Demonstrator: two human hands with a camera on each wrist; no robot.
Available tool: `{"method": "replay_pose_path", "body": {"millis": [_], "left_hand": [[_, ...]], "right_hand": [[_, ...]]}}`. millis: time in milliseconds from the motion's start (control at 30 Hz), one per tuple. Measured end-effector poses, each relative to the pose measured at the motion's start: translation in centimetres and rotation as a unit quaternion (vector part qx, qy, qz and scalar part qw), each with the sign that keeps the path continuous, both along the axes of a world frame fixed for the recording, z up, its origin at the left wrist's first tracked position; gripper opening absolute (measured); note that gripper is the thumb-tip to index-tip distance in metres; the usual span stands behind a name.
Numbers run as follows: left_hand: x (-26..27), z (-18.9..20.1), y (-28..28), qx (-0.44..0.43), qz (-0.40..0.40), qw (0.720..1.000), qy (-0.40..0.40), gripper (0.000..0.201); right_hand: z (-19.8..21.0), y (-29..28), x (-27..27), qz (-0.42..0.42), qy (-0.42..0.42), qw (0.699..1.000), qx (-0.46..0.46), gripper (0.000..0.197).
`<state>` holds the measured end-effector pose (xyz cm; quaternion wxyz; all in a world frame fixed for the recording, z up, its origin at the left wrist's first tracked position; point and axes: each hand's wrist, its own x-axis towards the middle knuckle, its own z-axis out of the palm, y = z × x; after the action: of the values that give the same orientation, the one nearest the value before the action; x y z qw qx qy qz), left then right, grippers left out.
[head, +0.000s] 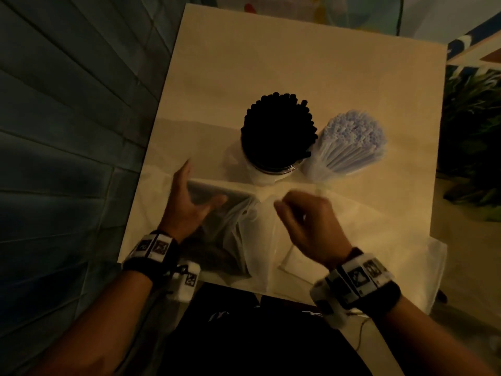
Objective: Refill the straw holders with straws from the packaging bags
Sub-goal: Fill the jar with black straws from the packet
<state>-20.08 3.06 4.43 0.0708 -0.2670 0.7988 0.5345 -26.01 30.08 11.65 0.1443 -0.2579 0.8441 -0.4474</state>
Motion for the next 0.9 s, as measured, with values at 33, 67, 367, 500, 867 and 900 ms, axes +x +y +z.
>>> {"method": "replay_pose_path", "body": {"millis": [33,67,367,500,867,900], "left_hand": [[1.6,-0.6,-1.0,-0.029,0.013,0.999,-0.016,0.107],[3.1,-1.4,-1.9,-0.065,0.021,0.997,-0.034,0.102],[10.6,-6.0,-3.4,-0.200,-0.147,0.939,-0.240,0.133],[11.0,-6.9,-2.8,-0.209,-0.158,0.930,-0.259,0.131],[11.0,-6.6,-2.3,-0.189,-0.127,0.941,-0.252,0.140],[11.0,-6.5,-2.3,-0.190,-0.128,0.940,-0.253,0.141]], "right_hand": [[-1.8,0.7,1.3,0.023,-0.049,0.995,0.079,0.027],[-3.6,1.4,2.3,0.034,-0.086,0.985,0.148,0.025],[-9.5,-3.2,3.7,0.013,-0.289,0.944,0.160,0.019],[-10.0,-7.2,3.8,0.101,-0.237,0.949,0.181,0.034],[-12.5,-10.3,4.5,0.178,-0.172,0.913,0.324,0.035],[-12.7,-10.5,4.7,0.188,-0.177,0.910,0.325,0.038]]}}
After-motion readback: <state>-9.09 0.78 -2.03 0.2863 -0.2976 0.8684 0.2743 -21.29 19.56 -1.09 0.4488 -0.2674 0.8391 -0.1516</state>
